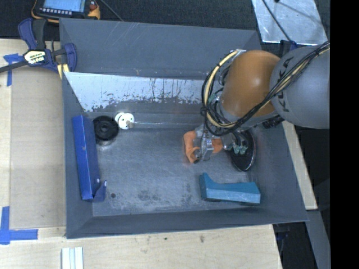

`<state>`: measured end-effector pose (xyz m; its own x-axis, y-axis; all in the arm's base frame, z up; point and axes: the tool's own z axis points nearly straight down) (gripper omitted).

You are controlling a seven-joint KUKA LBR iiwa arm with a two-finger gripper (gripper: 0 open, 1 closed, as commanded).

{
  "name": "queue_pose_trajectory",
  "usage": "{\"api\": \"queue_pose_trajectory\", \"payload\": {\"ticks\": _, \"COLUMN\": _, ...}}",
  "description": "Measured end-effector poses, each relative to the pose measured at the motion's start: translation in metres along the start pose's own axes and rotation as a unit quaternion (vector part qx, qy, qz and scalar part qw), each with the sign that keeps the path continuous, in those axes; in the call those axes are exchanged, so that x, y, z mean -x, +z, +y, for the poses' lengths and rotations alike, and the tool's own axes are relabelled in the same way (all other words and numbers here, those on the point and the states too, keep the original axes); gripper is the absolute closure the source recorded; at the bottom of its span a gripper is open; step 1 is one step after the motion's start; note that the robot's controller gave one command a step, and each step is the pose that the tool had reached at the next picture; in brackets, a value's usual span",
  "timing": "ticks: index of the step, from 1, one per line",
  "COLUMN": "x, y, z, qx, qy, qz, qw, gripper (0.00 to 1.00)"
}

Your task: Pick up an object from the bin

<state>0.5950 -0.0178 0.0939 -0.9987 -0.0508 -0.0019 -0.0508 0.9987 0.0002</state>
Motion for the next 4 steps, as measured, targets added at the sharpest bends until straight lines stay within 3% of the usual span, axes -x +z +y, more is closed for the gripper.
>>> {"api": "queue_pose_trajectory", "payload": {"ticks": 1, "x": 0.0, "y": 0.0, "z": 0.0, "qx": 0.0, "qy": 0.0, "qz": 0.0, "qw": 1.0, "gripper": 1.0}}
{"api": "queue_pose_trajectory", "payload": {"ticks": 2, "x": -0.001, "y": -0.031, "z": 0.017, "qx": 0.0, "qy": -0.002, "qz": 0.0001, "qw": 1.0, "gripper": 1.0}}
{"api": "queue_pose_trajectory", "payload": {"ticks": 3, "x": 0.0, "y": -0.028, "z": 0.021, "qx": 0.0, "qy": -0.006, "qz": -0.0027, "qw": 1.0, "gripper": 1.0}}
{"api": "queue_pose_trajectory", "payload": {"ticks": 4, "x": 0.009, "y": -0.061, "z": 0.003, "qx": 0.0, "qy": -0.016, "qz": 0.001, "qw": 0.9999, "gripper": 1.0}}
